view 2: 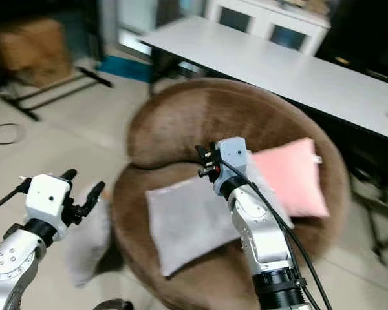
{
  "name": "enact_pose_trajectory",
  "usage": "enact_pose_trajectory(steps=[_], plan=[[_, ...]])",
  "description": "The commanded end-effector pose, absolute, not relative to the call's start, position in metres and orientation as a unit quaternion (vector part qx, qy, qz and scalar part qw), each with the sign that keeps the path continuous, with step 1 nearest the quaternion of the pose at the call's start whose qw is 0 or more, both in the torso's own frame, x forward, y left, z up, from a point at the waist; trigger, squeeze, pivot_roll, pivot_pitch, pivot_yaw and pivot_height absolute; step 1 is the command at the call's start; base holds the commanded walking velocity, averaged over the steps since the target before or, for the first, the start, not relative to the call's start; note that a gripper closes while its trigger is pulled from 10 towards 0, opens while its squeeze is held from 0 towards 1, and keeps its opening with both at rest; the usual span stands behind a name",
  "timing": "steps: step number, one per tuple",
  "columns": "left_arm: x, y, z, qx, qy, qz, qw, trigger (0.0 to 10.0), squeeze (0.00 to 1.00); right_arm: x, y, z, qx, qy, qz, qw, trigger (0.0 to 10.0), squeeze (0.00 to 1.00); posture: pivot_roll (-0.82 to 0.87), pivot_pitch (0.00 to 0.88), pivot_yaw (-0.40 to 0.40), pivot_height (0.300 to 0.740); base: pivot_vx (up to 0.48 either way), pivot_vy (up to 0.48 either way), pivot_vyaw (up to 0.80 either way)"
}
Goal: Move the pillow to the sofa from floor
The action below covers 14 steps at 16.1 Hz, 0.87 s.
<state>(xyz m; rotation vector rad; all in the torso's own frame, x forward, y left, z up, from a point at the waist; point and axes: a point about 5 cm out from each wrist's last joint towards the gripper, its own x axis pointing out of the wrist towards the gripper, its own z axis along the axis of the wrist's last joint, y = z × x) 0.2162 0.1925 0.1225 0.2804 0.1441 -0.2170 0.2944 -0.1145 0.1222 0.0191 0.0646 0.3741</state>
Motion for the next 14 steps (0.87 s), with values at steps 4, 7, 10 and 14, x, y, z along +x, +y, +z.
enact_pose_trajectory(steps=[4,7,10,14], plan=[[0.2172,0.1916,0.1223,0.138,0.064,-0.097,0.984,10.0,0.0,0.2934,-0.1264,0.1163,0.012,0.059,0.141,0.988,10.0,0.0,0.04,0.0,-0.124,0.74,0.0,0.356,0.0],[0.2182,0.1943,0.1225,0.139,0.061,-0.083,0.985,10.0,0.0,0.2942,-0.1284,0.1144,0.024,0.072,0.137,0.988,10.0,0.0,0.04,0.0,-0.122,0.74,0.0,0.361,0.0],[0.2205,0.1953,0.1238,0.139,0.057,-0.073,0.986,10.0,0.0,0.295,-0.1309,0.1141,0.031,0.077,0.128,0.988,10.0,0.0,0.04,0.0,-0.121,0.74,0.0,0.363,0.0],[0.2258,0.1965,0.1293,0.107,0.035,-0.039,0.993,10.0,0.0,0.2928,-0.1253,0.117,0.029,0.071,0.15,0.986,10.0,0.0,0.03,0.0,-0.118,0.74,0.0,0.09,0.0]])
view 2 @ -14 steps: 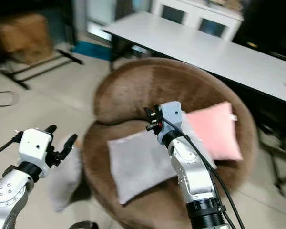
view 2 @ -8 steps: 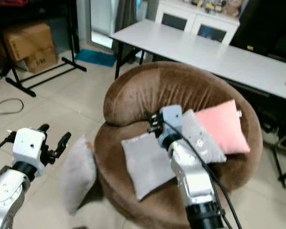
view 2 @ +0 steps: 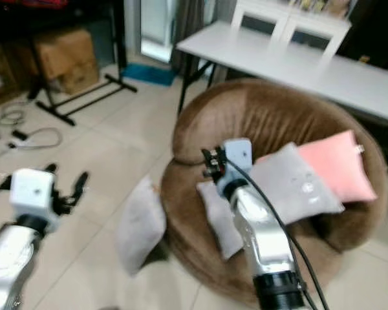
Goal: Move the pillow to the sofa from floor
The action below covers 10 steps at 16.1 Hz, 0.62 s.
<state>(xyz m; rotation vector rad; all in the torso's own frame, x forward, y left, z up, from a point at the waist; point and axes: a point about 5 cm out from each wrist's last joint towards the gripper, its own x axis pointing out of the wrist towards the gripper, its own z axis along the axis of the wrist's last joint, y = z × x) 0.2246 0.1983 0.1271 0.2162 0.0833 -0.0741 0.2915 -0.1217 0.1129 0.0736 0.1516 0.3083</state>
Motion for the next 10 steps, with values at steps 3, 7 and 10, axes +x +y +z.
enact_pose_trajectory(steps=[3,7,10], plan=[[0.2273,0.196,0.1308,0.101,0.03,-0.036,0.994,10.0,0.0,0.2921,-0.1222,0.1179,0.025,0.069,0.156,0.985,10.0,0.0,0.03,0.0,-0.115,0.74,0.085,0.0,0.45],[0.2313,0.1967,0.1353,0.102,0.025,-0.042,0.994,10.0,0.0,0.2911,-0.1163,0.1169,0.017,0.071,0.158,0.985,10.0,0.0,0.04,0.0,-0.112,0.74,0.32,0.0,0.2],[0.2298,0.1968,0.1353,0.105,0.028,-0.047,0.993,10.0,0.0,0.2889,-0.1149,0.1148,0.028,0.077,0.159,0.984,10.0,0.0,0.05,0.0,-0.105,0.74,0.355,0.0,0.0]])
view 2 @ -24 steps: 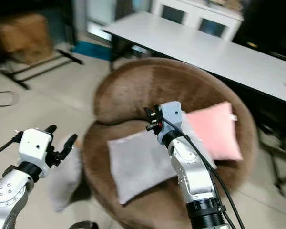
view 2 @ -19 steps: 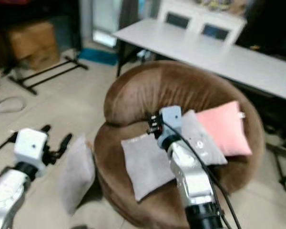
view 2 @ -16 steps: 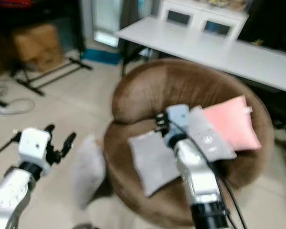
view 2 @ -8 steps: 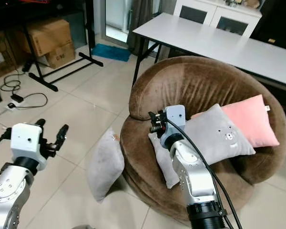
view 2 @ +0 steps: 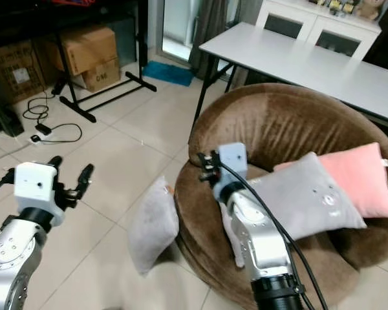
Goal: Move the pillow to the sofa from floor
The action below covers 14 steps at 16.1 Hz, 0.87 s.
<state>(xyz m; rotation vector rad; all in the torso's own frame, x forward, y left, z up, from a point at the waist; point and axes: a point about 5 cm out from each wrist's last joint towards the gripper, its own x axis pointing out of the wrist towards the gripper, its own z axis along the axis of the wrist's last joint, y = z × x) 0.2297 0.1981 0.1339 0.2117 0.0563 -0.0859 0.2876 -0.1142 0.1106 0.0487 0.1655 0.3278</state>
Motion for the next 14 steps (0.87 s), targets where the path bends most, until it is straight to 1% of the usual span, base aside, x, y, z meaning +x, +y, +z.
enact_pose_trajectory(steps=[1,2,4,6,8,14], plan=[[0.2286,0.1969,0.1346,0.108,0.03,-0.051,0.992,10.0,0.0,0.2881,-0.1121,0.1148,0.022,0.077,0.17,0.982,10.0,0.0,0.05,0.0,-0.104,0.74,0.356,0.0,0.0],[0.2283,0.197,0.1345,0.108,0.031,-0.051,0.992,10.0,0.0,0.2879,-0.1116,0.1147,0.025,0.077,0.171,0.982,10.0,0.0,0.05,0.0,-0.104,0.74,0.36,0.0,0.0],[0.2278,0.1978,0.1343,0.112,0.032,-0.052,0.992,10.0,0.0,0.2836,-0.1058,0.1134,0.02,0.077,0.193,0.978,10.0,0.0,0.06,0.0,-0.105,0.74,0.36,0.0,0.8],[0.2275,0.1978,0.1341,0.116,0.032,-0.053,0.991,10.0,0.0,0.2819,-0.1056,0.1127,0.021,0.079,0.196,0.977,10.0,0.0,0.06,0.0,-0.106,0.74,0.362,0.0,0.8],[0.2271,0.1976,0.1337,0.118,0.033,-0.054,0.991,10.0,0.0,0.2817,-0.1078,0.1124,0.04,0.079,0.19,0.978,10.0,0.0,0.06,0.0,-0.108,0.74,0.36,0.0,0.0],[0.2227,0.1952,0.1267,0.128,0.043,-0.061,0.989,10.0,0.0,0.2789,-0.1095,0.1091,0.025,0.086,0.215,0.972,10.0,0.0,0.06,0.0,-0.114,0.74,0.333,0.0,0.0]])
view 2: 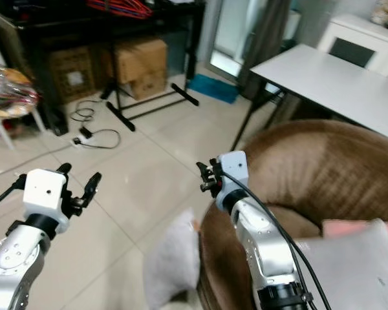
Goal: Move the pillow to the sofa from floor
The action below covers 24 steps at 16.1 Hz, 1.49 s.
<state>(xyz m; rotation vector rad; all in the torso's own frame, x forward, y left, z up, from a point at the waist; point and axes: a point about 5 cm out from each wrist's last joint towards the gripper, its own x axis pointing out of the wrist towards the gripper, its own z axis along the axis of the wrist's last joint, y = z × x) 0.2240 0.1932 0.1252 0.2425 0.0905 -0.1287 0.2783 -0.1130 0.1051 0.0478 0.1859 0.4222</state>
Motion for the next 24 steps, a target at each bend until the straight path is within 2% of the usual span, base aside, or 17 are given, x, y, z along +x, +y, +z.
enact_pose_trajectory(steps=[1,3,6,17,24], plan=[[0.222,0.196,0.125,0.128,0.042,-0.061,0.989,10.0,0.0,0.278,-0.114,0.108,0.024,0.087,0.214,0.973,10.0,0.0,0.06,0.0,-0.114,0.74,0.0,0.0,0.0],[0.22,0.2,0.12,0.138,0.048,-0.052,0.988,10.0,0.0,0.276,-0.124,0.101,0.013,0.095,0.195,0.976,10.0,0.0,0.05,0.0,-0.113,0.735,0.0,0.0,0.0],[0.22,0.203,0.115,0.147,0.049,-0.047,0.987,10.0,0.0,0.276,-0.132,0.095,0.03,0.096,0.161,0.982,10.0,0.0,0.04,0.0,-0.11,0.705,0.0,0.0,0.0],[0.223,0.204,0.115,0.132,0.038,-0.026,0.99,10.0,0.0,0.281,-0.127,0.096,0.024,0.09,0.176,0.98,10.0,0.0,0.04,0.0,-0.106,0.59,0.0,0.0,0.0],[0.221,0.205,0.118,0.125,0.028,-0.027,0.991,10.0,0.0,0.282,-0.122,0.1,-0.014,0.081,0.208,0.975,10.0,0.0,0.04,0.0,-0.111,0.585,0.036,0.0,0.07]])
